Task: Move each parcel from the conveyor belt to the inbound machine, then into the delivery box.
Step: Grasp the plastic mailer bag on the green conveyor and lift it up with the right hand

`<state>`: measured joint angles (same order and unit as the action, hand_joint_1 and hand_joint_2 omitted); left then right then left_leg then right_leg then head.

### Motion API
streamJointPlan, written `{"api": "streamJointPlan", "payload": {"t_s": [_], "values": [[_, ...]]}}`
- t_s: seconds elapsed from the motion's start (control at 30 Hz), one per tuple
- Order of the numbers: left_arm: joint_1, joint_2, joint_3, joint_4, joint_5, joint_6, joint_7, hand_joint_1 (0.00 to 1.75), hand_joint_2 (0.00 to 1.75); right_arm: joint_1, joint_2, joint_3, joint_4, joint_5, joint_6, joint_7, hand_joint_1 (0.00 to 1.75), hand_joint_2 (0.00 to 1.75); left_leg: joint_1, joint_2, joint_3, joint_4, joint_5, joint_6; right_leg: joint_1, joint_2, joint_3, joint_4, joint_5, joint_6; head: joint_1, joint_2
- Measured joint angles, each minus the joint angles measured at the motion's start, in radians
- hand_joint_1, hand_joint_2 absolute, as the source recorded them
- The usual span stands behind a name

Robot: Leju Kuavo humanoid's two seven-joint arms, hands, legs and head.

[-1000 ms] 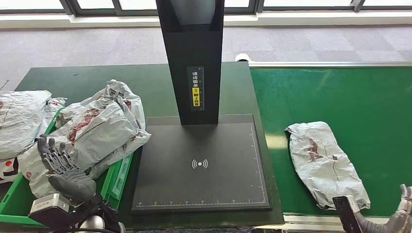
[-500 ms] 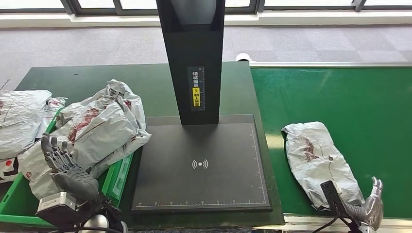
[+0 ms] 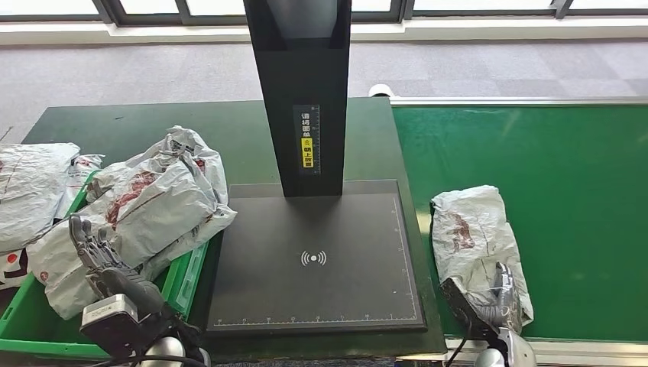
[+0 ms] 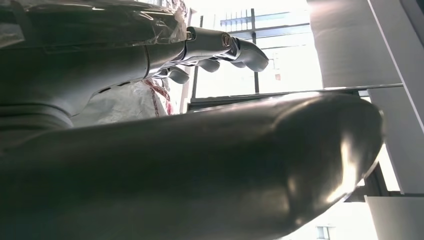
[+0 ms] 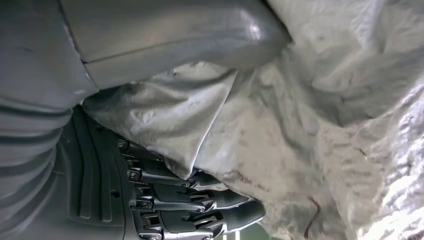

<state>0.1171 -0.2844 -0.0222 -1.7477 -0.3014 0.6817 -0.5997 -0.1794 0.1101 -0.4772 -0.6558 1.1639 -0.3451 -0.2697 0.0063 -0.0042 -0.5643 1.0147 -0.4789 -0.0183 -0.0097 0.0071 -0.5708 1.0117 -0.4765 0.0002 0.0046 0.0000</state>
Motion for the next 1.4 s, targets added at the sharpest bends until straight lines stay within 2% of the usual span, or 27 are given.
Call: {"api": "streamJointPlan", "payload": {"t_s": [0.03,0.23,0.4,0.57,0.77,0.97,1.13,1.33,1.4], "values": [[0.000,0.000,-0.002,0.002,0.000,0.001,0.002,0.00,0.00,0.001,0.003,0.011,0.002,0.000,0.002,0.000,1.75,1.75,0.000,0.000,0.000,0.000,0.000,0.000,0.000,0.000,0.000,0.000,0.000,0.000,0.000,0.000],[0.003,0.001,-0.009,0.004,-0.012,0.001,0.012,0.00,0.00,0.003,0.006,0.041,0.001,-0.044,0.032,-0.011,1.75,1.75,0.000,0.001,0.002,0.000,0.000,0.000,0.000,0.001,0.001,0.000,0.000,0.000,0.000,0.000],[0.029,0.001,-0.010,0.003,-0.013,-0.001,0.019,0.00,0.00,0.041,0.012,0.050,-0.072,-0.163,0.093,-0.088,1.75,1.75,0.000,0.001,0.003,0.000,-0.001,0.000,0.000,0.001,0.003,0.000,0.000,0.000,0.000,0.000],[0.048,0.001,-0.009,0.003,-0.009,-0.002,0.014,0.00,0.00,0.087,0.027,0.056,-0.152,-0.233,0.123,-0.129,1.75,1.75,0.000,0.000,0.002,0.000,-0.001,0.000,0.000,0.000,0.002,0.000,0.000,0.000,0.000,0.000],[0.060,0.000,-0.009,0.004,0.003,0.001,-0.004,0.00,0.00,0.210,0.072,0.055,-0.407,-0.449,0.219,-0.237,1.75,1.75,0.000,-0.002,-0.001,0.000,-0.001,0.000,0.000,-0.003,0.000,0.000,-0.001,-0.001,0.000,0.000],[0.091,-0.008,-0.009,-0.012,-0.002,0.006,-0.015,0.00,0.00,0.339,0.149,0.042,-0.748,-0.651,0.234,-0.410,1.75,1.75,0.000,-0.002,-0.002,0.000,-0.002,0.000,0.000,-0.003,0.000,0.000,-0.003,-0.001,0.000,0.000],[0.103,-0.010,-0.009,-0.020,0.000,0.001,-0.024,0.00,0.00,0.438,0.177,0.111,-0.993,-0.681,0.176,-0.432,1.75,1.75,0.000,-0.002,-0.004,0.000,-0.003,0.000,0.000,-0.003,0.000,0.000,-0.003,-0.001,0.000,0.000],[0.107,-0.013,-0.009,-0.024,0.000,-0.014,-0.025,0.00,0.00,0.497,0.168,0.221,-1.118,-0.673,0.114,-0.432,1.75,1.75,0.000,-0.002,-0.003,0.000,-0.003,0.000,0.000,-0.003,0.001,0.000,-0.003,-0.001,0.000,0.000],[0.107,-0.014,-0.009,-0.025,0.000,-0.024,-0.024,0.00,0.00,0.505,0.163,0.268,-1.133,-0.650,0.128,-0.431,1.75,1.75,0.000,-0.001,-0.005,0.000,-0.004,0.000,0.000,-0.002,0.002,0.000,-0.004,-0.001,0.000,0.000]]}}
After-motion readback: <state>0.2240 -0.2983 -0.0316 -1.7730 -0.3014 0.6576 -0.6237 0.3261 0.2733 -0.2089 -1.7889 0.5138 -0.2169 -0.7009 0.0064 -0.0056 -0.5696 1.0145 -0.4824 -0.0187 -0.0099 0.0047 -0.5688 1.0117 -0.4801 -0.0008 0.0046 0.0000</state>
